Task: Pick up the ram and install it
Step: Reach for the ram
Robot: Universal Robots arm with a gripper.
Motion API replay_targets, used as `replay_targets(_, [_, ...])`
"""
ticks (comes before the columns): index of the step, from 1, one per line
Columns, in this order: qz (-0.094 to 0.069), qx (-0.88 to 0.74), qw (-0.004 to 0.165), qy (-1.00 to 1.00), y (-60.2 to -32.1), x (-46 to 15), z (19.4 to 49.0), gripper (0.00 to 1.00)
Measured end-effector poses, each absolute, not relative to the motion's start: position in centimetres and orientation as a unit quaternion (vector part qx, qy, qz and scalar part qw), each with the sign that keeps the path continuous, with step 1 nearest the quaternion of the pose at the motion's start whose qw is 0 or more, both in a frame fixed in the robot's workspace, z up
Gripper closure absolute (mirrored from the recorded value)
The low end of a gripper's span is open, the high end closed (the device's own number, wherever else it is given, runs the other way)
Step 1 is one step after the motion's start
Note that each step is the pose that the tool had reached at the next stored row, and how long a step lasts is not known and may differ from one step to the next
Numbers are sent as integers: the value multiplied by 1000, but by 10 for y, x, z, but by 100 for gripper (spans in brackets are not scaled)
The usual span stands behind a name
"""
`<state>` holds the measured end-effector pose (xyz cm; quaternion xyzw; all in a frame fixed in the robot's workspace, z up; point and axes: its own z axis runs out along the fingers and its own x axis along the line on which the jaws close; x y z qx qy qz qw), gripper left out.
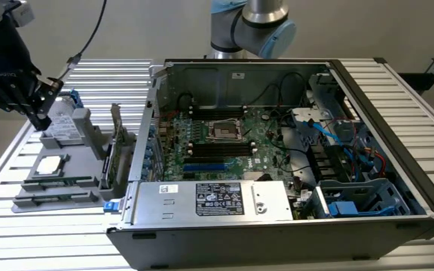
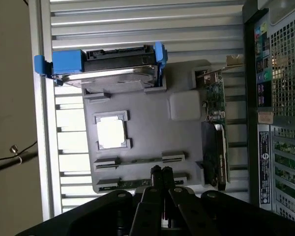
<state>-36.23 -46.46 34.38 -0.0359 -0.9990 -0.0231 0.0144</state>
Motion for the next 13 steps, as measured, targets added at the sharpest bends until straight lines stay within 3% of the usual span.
replay_targets(7, [-22,-34,34,-999,-473,-365,336,90])
replay_targets(13, [-22,-28,36,-999,-473,-366,334,90])
